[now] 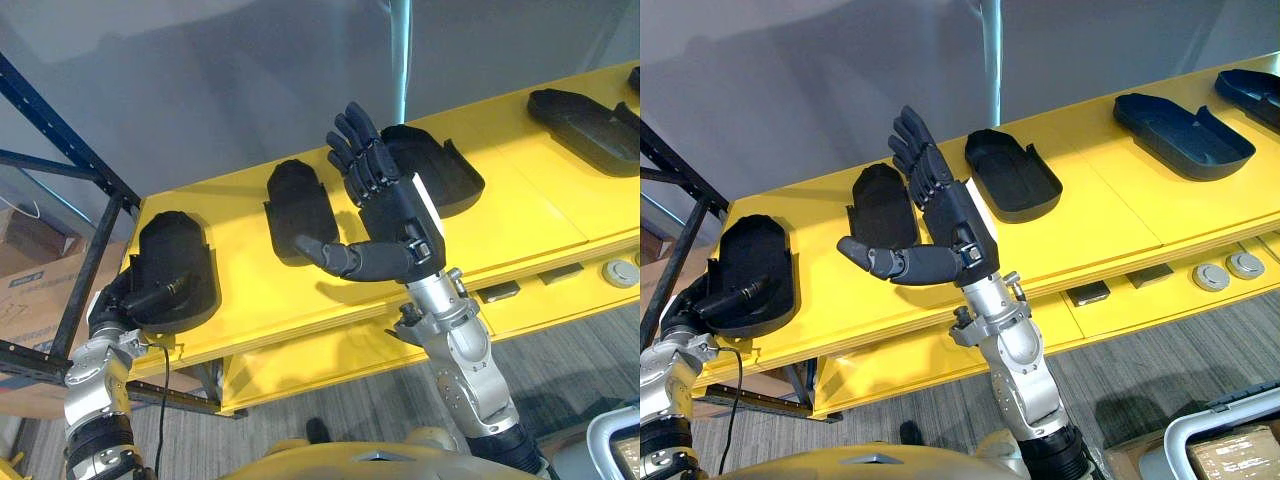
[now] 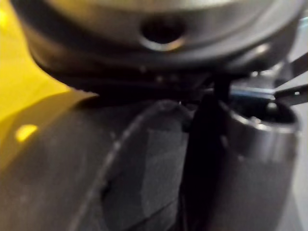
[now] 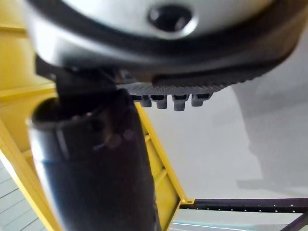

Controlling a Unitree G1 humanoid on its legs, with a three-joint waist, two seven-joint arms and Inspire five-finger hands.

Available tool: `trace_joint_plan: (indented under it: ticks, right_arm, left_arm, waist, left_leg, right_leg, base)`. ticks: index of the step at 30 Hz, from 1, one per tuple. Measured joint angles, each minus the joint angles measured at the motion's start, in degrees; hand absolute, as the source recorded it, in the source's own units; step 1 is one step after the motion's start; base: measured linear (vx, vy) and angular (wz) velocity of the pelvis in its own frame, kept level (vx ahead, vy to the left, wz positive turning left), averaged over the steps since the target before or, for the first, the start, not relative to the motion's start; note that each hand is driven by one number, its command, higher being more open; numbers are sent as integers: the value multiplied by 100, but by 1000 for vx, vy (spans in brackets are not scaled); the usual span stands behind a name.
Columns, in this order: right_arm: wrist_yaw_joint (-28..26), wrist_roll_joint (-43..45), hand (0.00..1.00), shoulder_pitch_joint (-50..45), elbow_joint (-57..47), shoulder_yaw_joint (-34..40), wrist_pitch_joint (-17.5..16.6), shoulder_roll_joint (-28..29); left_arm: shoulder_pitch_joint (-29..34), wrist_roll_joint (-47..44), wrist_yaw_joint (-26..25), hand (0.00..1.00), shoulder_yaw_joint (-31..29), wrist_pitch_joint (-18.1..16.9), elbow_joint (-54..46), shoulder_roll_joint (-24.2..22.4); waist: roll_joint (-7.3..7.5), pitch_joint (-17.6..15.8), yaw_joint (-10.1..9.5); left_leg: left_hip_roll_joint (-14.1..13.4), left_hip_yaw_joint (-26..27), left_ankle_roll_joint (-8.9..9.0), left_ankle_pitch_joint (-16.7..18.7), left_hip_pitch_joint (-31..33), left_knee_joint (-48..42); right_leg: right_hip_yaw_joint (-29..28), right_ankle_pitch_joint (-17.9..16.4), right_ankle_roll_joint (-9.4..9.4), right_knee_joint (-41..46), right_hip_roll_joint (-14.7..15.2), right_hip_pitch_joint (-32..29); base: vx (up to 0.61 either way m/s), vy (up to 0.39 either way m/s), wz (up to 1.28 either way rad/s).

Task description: Walk over and take three plastic housings, then place them on the shelf

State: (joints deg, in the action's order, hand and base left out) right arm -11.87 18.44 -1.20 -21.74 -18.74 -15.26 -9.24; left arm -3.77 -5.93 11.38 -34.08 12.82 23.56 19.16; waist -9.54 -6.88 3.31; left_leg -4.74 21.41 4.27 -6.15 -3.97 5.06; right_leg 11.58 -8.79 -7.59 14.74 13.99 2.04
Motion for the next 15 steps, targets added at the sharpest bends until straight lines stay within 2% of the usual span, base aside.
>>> trace_joint_plan:
  ticks: [4, 10, 15]
  right_arm:
    - [6, 1, 100, 0, 0, -78, 38, -1]
    - [74, 2, 100, -2, 0, -209, 97, -1]
    - [80, 8, 100, -18, 1, -219, 95, -1]
  left_arm:
    - [-91, 506, 78, 100, 84, 23, 92, 131]
    - [-320, 1301, 14, 100, 576, 21, 86, 431]
    - [-608, 1370, -654, 100, 812, -51, 52, 478]
  waist:
    - [-35, -15, 19]
    - [-36, -16, 17]
    - [-28, -19, 26]
  left_leg:
    - [-5, 24, -1, 2, -43, 0]
    - [6, 31, -4, -7, -37, -13]
    - [5, 36, -31, -24, -43, -15]
  right_leg:
    - [1, 17, -23, -74, -9, 71]
    - [11, 66, -72, -184, -11, 115]
    - [10, 67, -72, -221, -17, 134]
  base:
    - [0, 0, 0]
    - [5, 2, 0]
    - [14, 4, 0]
